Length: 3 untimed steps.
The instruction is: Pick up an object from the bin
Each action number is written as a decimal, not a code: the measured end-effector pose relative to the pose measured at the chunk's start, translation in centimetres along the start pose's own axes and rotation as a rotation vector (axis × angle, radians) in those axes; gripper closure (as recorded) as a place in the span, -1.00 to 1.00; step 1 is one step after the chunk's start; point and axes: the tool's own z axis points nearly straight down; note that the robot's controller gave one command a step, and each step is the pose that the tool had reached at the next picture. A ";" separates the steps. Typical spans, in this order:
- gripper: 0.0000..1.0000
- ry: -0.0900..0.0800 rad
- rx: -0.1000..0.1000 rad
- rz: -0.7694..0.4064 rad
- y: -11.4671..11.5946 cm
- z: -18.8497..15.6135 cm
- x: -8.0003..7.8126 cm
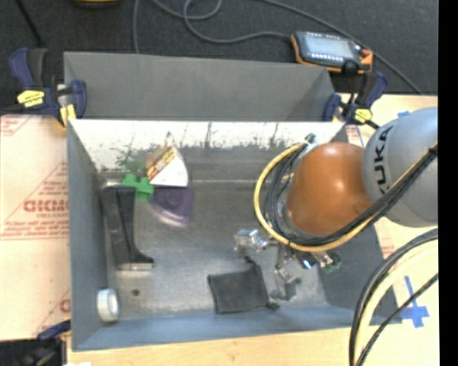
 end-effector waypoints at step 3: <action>1.00 -0.003 0.001 0.120 2.5 3.4 -1.8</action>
Offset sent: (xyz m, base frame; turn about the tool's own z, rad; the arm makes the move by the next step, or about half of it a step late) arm 0.0015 0.0316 -0.0344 0.1157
